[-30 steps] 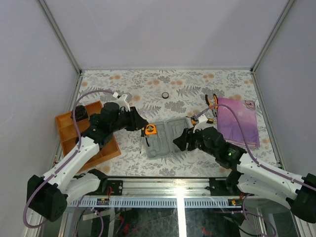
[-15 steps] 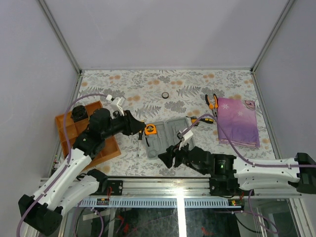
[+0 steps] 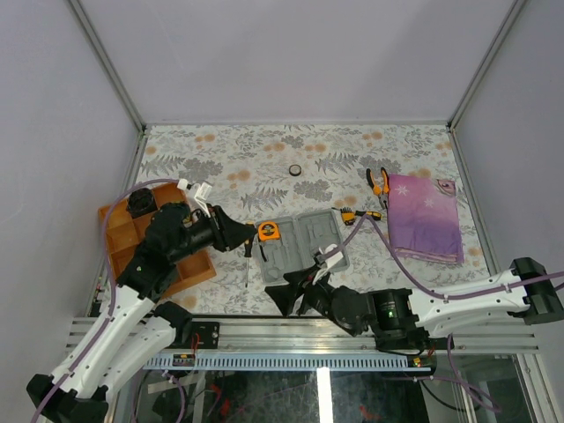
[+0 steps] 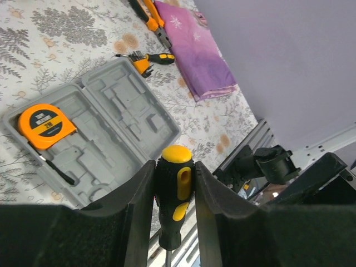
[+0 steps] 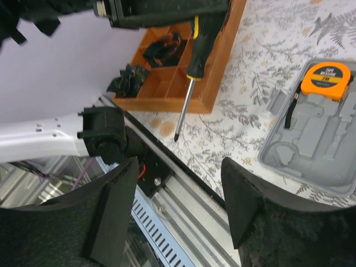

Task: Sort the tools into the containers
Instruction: Pick up the screwdriver from the center of the board.

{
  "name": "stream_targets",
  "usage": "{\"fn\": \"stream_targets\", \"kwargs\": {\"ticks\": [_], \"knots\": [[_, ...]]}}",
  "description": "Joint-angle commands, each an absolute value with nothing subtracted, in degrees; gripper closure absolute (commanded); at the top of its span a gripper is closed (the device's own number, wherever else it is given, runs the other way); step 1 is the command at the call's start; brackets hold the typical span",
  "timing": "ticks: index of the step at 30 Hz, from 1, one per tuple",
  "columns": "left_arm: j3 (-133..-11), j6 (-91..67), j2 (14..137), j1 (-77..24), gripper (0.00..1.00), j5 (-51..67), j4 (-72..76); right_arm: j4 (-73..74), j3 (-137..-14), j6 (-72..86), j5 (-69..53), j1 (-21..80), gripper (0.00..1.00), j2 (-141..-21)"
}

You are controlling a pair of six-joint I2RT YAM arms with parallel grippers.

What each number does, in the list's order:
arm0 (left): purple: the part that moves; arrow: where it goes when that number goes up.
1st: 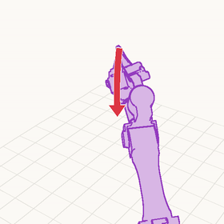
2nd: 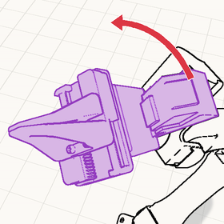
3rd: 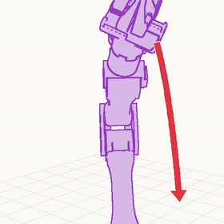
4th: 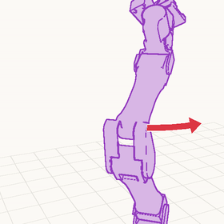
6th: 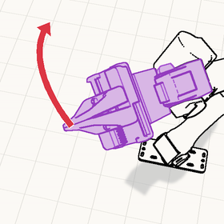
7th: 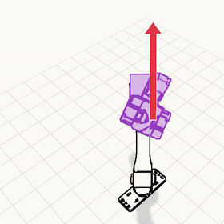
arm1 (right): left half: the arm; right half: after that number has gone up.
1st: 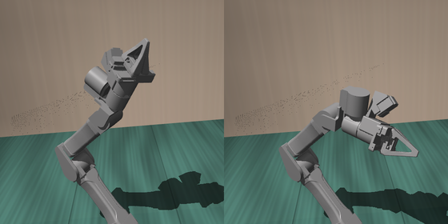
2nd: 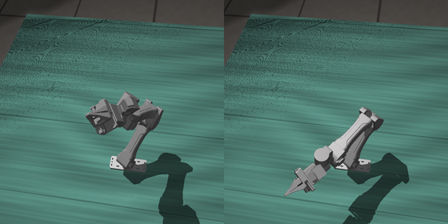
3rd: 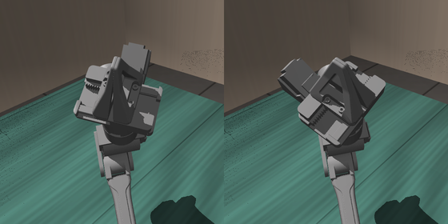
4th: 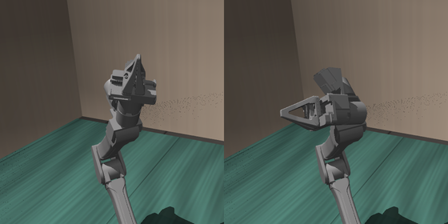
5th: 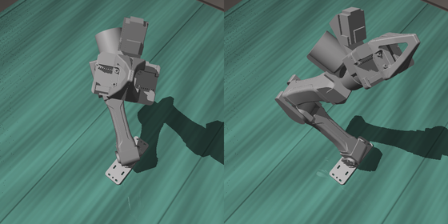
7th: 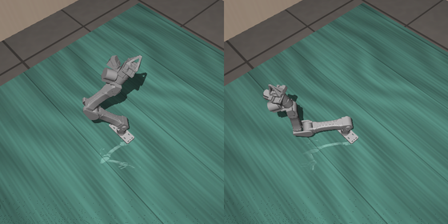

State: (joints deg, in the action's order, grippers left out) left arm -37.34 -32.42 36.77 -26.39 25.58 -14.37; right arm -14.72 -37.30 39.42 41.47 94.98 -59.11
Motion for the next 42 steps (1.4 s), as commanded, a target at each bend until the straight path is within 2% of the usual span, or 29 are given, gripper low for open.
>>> {"fn": "stream_targets", "kwargs": {"ticks": [1,6,14,25,30,42], "knots": [[-34.69,-38.62,36.13,-26.73,1.0,28.04,-5.03,-22.79,-36.61,37.1,47.11,93.91,0.31,-55.43],[-34.08,-41.38,37.51,-26.78,1.0,29.58,-0.86,-19.36,-35.46,42.41,35.27,84.11,0.33,-51.35],[-34.36,-41.61,37.46,-26.98,1.0,28.52,-0.97,-17.74,-34.59,42.07,25.07,77.7,0.34,-50.78],[-33.44,-43.16,34.85,-27.34,1.0,26.45,-4.2,-14.79,-35.87,48.01,18.0,76.55,0.38,-54.74],[-33.57,-44.19,33.79,-27.34,1.0,25.61,-5.19,-21.0,-33.89,48.49,16.97,76.55,0.38,-54.59],[-34.29,-44.11,35.61,-27.42,1.0,25.79,-1.79,-30.25,-37.61,43.55,16.2,74.95,0.37,-63.37]]}}
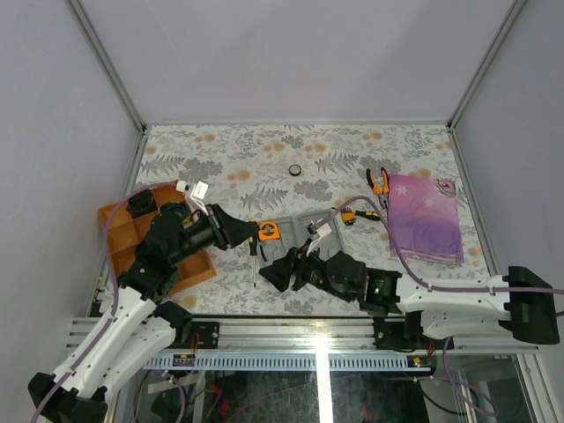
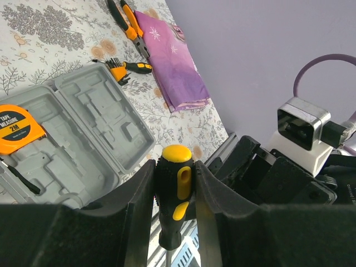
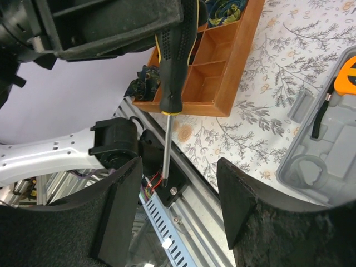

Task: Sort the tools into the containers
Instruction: Pick up the screwdriver from the center of the board.

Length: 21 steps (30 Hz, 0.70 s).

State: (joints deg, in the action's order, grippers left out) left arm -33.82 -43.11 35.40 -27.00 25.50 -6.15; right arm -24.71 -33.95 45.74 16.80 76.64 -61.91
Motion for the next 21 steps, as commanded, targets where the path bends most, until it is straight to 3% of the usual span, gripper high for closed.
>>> {"fn": "stream_targets", "kwargs": {"ticks": [1,21], "knots": [[-34.28,-44.43,35.78,-27.44,1.0,25.94,-1.27,-30.81,-37.68,43.59,15.11,74.0,0.37,-63.9],[-32.63,-43.87,38.18,-27.42,1.0,26.86,1.74,-44.2,-35.75,46.32,5.38,66.9,0.42,-70.97]]}}
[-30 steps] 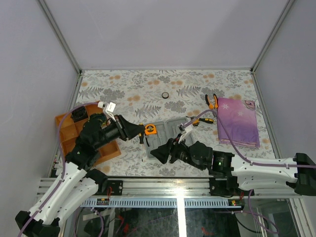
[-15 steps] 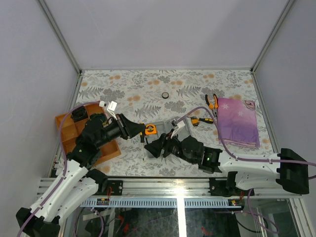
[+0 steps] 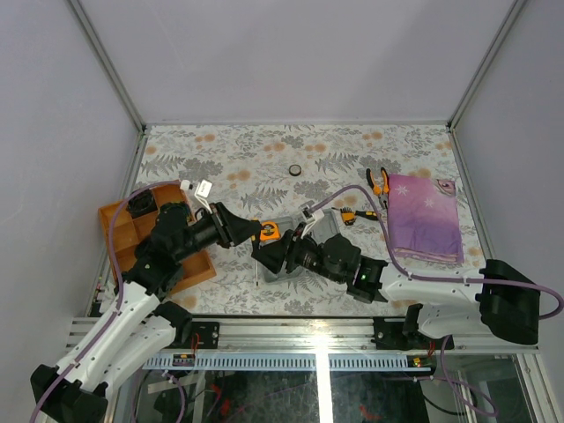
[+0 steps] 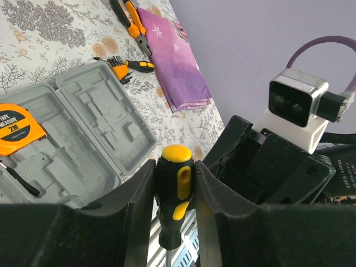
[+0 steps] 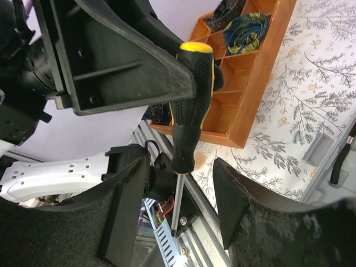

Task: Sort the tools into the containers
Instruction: Pick up the screwdriver from the center of the board.

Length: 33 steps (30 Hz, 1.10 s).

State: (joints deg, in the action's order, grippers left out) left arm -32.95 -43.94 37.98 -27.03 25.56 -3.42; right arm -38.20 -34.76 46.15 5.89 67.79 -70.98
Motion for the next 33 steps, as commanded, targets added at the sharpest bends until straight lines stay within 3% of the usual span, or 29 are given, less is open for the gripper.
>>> {"fn": "stream_targets", "kwargs": {"ticks": [1,18,23,25,28,33], "knots": [[-32.61,-43.67,38.16,-27.47,1.0,26.97,1.76,-44.32,-35.63,46.51,5.67,66.62,0.43,-71.03],[-30.94,-45.09,38.22,-27.42,1.0,28.46,3.86,-47.8,-37.85,49.94,-2.18,63.33,0.63,-76.86],[-30.69,-44.96,38.45,-27.42,1.0,28.34,4.17,-46.83,-37.4,50.48,-1.12,63.1,0.77,-76.82],[-30.52,-44.68,38.49,-27.4,0.94,28.15,3.94,-43.98,-36.87,50.25,1.13,62.89,0.84,-75.6],[-30.58,-44.02,38.51,-27.43,0.78,27.21,2.55,-38.51,-35.81,48.96,5.19,62.6,0.94,-72.5],[-30.85,-42.67,38.41,-27.42,0.58,25.36,0.14,-27.82,-35.33,45.17,10.68,62.21,0.99,-67.13]]}}
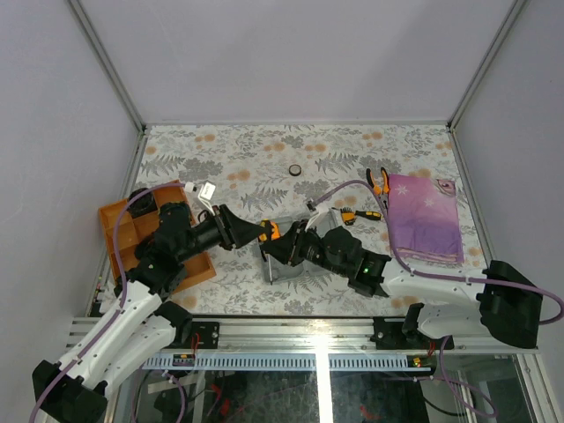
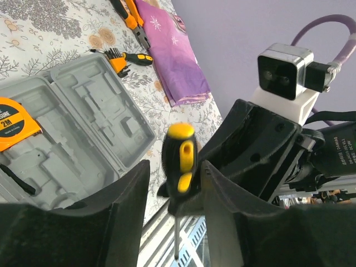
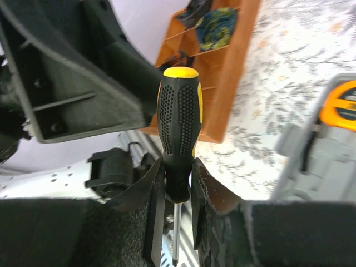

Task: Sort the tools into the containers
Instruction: Pick up the screwdriver from the center of the board.

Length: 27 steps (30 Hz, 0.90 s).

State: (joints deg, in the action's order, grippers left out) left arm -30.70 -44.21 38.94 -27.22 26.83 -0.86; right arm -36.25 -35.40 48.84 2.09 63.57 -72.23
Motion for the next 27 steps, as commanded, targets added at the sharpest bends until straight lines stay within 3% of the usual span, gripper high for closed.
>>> {"fn": "stream_targets", "kwargs": {"ticks": [1,9,15,27], "knots": [[-30.93,-42.45,38.41,-27.42,0.55,24.89,-0.2,-25.93,-35.27,44.5,12.08,62.03,1.0,-66.01],[-32.25,-40.09,42.28,-27.47,0.46,14.11,-9.54,-10.36,-35.35,41.59,20.02,59.39,1.0,-59.84],[-32.34,-39.47,49.66,-27.43,0.46,9.07,-14.11,-5.23,-34.22,40.08,18.95,54.89,1.0,-57.5],[-29.38,-39.61,63.51,-27.95,0.51,8.15,-8.0,-5.02,-31.18,40.02,16.54,51.86,1.0,-55.54]]}}
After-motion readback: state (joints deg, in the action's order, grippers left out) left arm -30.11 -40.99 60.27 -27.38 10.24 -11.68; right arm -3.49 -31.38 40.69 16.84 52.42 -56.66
